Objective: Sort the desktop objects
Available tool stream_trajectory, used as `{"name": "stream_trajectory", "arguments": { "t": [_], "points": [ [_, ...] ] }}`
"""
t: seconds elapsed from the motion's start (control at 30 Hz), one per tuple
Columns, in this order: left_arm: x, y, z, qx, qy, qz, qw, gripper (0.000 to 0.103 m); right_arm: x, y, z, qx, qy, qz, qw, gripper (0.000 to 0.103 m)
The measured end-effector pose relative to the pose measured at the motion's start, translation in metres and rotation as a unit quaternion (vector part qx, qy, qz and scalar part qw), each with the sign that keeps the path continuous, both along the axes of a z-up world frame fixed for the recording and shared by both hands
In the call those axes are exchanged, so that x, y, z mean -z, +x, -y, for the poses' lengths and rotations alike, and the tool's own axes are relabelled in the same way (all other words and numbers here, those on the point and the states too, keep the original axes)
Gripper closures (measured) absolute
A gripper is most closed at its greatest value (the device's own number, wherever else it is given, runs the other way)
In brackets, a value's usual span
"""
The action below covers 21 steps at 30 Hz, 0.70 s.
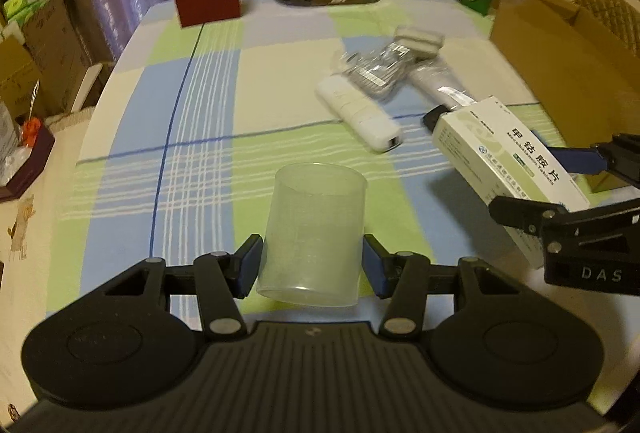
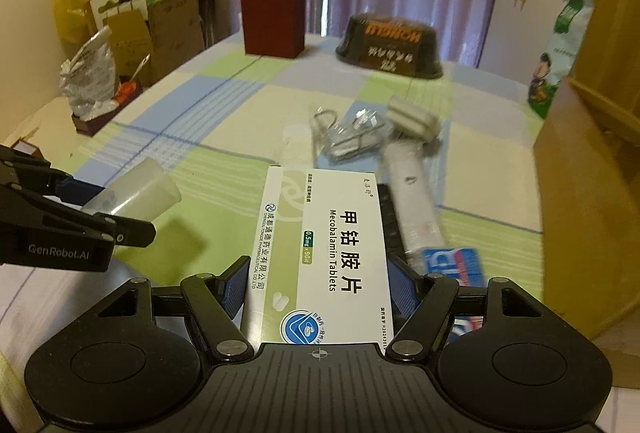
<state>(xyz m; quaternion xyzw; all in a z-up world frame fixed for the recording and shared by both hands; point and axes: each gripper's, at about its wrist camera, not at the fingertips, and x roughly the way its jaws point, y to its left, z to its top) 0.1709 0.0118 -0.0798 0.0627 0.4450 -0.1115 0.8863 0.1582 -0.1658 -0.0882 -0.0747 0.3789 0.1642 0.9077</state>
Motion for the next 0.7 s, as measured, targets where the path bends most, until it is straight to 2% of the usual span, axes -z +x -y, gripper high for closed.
{"name": "stream_trajectory", "arguments": {
  "t": [0.3,0.7],
  "points": [
    [-0.042,-0.01,0.047,0.038,-0.012,0.025,0.9989,0.055,-0.046,-0.012,0.048,0.039,0.007,0.034,0.999,0.033],
    [-0.077,-0.002,0.153,0.115,-0.035,0.049,0.9915,0.055,-0.09,-0.006,0.14,0.117,0.002,0.067,0.991,0.033]
  ]
}}
